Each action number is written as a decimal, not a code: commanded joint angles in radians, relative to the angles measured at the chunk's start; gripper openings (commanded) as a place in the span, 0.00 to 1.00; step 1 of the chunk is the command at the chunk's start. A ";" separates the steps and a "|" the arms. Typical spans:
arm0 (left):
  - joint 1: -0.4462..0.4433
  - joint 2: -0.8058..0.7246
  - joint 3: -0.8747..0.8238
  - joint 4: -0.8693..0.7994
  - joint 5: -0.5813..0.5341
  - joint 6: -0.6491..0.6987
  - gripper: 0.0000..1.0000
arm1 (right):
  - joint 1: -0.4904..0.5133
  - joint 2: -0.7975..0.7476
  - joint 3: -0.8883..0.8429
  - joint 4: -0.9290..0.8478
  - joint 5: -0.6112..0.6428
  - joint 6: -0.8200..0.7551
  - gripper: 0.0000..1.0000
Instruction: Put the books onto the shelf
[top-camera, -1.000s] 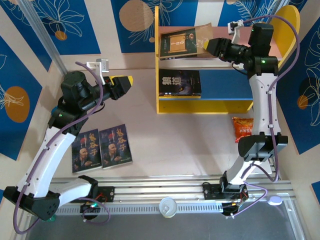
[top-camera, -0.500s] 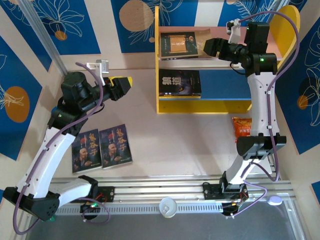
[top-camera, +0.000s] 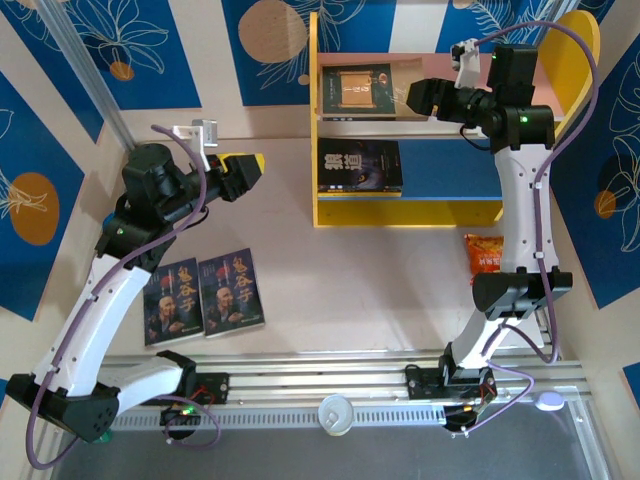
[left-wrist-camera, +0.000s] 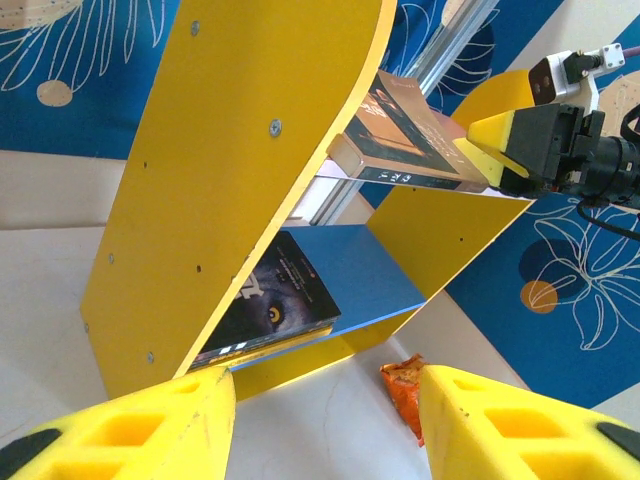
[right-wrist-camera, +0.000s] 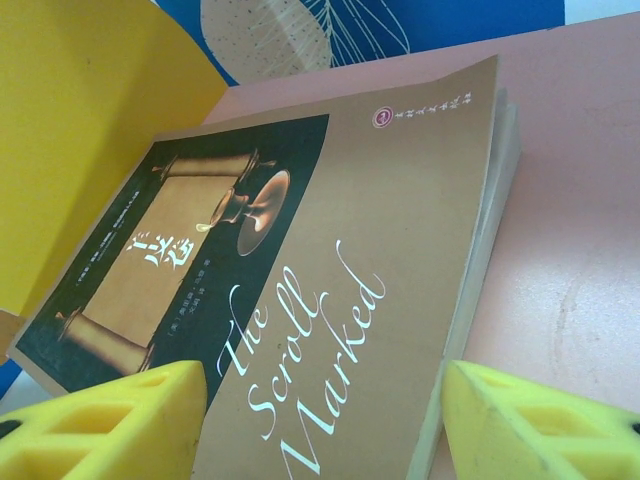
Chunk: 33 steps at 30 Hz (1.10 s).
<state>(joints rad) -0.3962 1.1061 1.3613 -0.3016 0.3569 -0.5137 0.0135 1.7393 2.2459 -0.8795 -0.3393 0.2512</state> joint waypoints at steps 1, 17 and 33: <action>-0.006 -0.022 -0.005 0.002 -0.009 0.020 0.51 | 0.016 0.019 0.039 -0.050 -0.044 -0.003 0.63; -0.006 -0.041 -0.013 -0.013 -0.020 0.033 0.51 | 0.044 0.075 0.103 -0.042 -0.039 0.036 0.63; -0.007 -0.044 -0.016 -0.021 -0.026 0.041 0.51 | 0.053 0.115 0.127 -0.025 -0.040 0.062 0.63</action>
<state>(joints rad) -0.3962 1.0809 1.3525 -0.3229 0.3450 -0.4942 0.0330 1.8194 2.3562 -0.9058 -0.3309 0.2977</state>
